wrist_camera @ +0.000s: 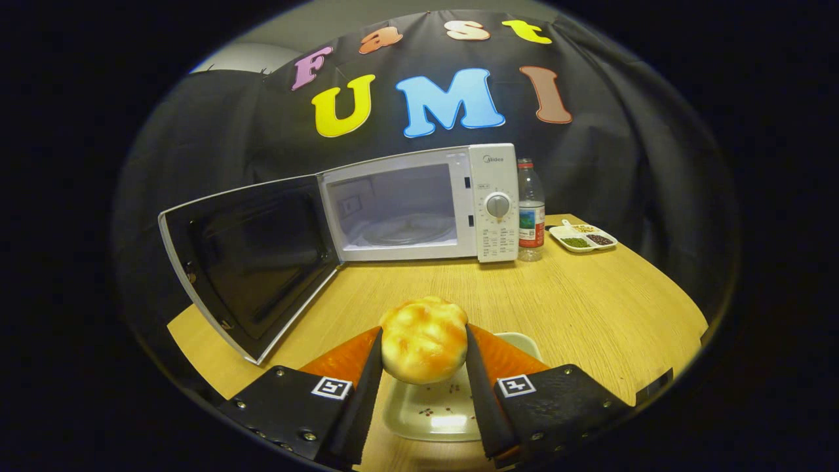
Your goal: Open the microwave, put the food inside, and close the microwave door.
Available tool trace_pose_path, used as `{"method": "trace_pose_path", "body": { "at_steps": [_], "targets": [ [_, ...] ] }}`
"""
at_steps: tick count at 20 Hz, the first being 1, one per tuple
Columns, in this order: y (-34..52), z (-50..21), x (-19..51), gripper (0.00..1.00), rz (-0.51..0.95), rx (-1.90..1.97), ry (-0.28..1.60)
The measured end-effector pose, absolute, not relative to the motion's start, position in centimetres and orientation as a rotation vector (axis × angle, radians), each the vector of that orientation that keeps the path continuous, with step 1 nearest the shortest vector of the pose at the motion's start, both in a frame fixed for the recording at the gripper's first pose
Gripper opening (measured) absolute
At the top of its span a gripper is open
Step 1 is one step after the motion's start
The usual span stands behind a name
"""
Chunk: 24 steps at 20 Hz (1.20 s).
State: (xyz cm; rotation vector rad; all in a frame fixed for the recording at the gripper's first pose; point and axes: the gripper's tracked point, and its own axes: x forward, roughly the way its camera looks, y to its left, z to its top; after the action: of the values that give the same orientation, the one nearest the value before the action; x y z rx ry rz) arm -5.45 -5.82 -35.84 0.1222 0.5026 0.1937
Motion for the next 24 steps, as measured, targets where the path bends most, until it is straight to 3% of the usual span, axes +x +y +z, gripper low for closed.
{"method": "trace_pose_path", "body": {
  "at_steps": [8,24],
  "targets": [
    [-0.5,-32.0,1.6,0.66,0.249,0.164,0.463],
    [5.3,-36.6,21.2,0.66,0.150,0.286,0.449]
  ]
}}
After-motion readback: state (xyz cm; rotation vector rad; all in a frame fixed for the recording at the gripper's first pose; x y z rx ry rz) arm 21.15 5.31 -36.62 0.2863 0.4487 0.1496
